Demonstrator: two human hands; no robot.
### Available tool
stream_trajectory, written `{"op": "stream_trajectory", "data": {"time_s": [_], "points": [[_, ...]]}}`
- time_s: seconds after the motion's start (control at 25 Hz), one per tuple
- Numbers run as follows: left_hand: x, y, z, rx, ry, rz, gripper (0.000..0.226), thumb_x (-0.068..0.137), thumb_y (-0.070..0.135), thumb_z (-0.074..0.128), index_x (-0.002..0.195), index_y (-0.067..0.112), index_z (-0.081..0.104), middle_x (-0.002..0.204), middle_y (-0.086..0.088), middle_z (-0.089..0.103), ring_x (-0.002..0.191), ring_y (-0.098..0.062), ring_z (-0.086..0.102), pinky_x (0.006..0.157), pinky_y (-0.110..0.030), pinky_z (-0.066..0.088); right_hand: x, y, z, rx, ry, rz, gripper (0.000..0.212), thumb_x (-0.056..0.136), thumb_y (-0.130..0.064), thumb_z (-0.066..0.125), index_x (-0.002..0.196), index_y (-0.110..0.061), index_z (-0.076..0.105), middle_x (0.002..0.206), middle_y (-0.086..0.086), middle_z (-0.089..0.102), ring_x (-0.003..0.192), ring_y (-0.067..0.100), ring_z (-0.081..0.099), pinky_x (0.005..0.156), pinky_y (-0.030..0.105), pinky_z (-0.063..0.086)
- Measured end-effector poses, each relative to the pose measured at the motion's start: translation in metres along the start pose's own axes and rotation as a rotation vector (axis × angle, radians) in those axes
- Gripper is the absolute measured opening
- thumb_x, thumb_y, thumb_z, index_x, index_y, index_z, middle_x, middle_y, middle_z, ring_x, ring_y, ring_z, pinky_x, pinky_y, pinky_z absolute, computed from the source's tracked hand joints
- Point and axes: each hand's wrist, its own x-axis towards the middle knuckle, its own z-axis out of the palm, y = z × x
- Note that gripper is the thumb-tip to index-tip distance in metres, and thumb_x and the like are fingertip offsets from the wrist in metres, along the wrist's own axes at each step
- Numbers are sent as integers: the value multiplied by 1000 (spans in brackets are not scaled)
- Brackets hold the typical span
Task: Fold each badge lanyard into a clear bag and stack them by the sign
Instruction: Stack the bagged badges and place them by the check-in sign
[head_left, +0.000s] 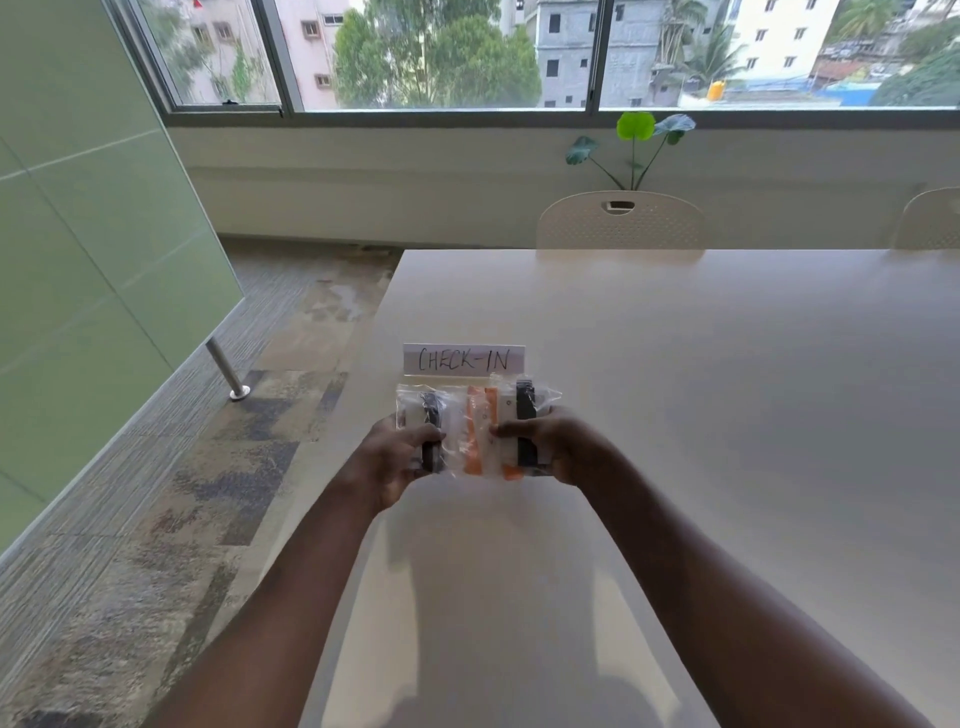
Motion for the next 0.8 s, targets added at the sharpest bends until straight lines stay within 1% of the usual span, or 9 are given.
{"op": "stream_trajectory", "data": {"time_s": [0.04,0.12,0.2,0.32,0.4,0.52,0.6,0.68,0.8], "points": [[12,3,-2,36,42,-3,16,94,-7,65,109,-3,61,89,-21,62,68,-28,63,54,-33,60,10,-4,6,-11,10,16,32,82,-4,84,110,-2,70,104,17,77,93,30,76,81,48,64],[28,10,-4,88,111,-13,9,91,-9,69,98,-6,64,85,-21,65,63,-26,66,49,-31,59,27,-12,17,-48,43,59,22,84,-3,83,100,-2,68,94,16,75,81,27,73,68,41,62],[40,14,-7,112,161,-23,7,88,-11,71,91,-9,65,78,-21,66,53,-24,68,42,-28,56,40,-19,26,-90,70,98,22,83,-4,84,96,0,67,87,15,73,72,25,71,59,36,60],[53,15,-14,179,224,-15,11,85,-10,75,91,-8,66,75,-17,64,46,-20,64,37,-22,50,54,-25,34,-153,112,87,26,78,-6,89,90,-1,67,92,15,75,77,27,73,65,37,62],[57,12,-18,230,266,17,13,82,-7,78,85,-3,65,77,-17,66,44,-17,64,40,-25,53,58,-25,35,-176,143,46,35,72,-6,92,97,0,67,100,18,77,79,27,76,67,40,65],[60,11,-24,277,314,72,22,76,-4,83,81,5,64,86,-18,71,69,-29,71,63,-39,63,55,-25,32,-206,202,6,53,67,-7,96,110,0,66,104,19,76,90,32,78,70,44,66],[58,12,-28,318,333,96,26,73,-1,86,84,9,64,88,-17,73,77,-32,74,71,-45,65,53,-24,28,-226,237,2,56,67,-6,95,114,0,64,105,19,75,93,33,77,73,45,66],[57,12,-32,379,326,101,26,72,1,88,83,7,66,86,-18,74,71,-30,75,67,-45,66,50,-20,22,-256,264,9,59,66,-8,96,116,0,64,107,19,75,95,33,76,80,47,66],[54,10,-38,444,312,105,27,72,2,90,79,3,64,80,-21,73,57,-26,69,52,-33,59,44,-16,16,-290,329,3,62,64,-9,97,114,0,61,109,20,73,97,32,75,83,47,66]]}}
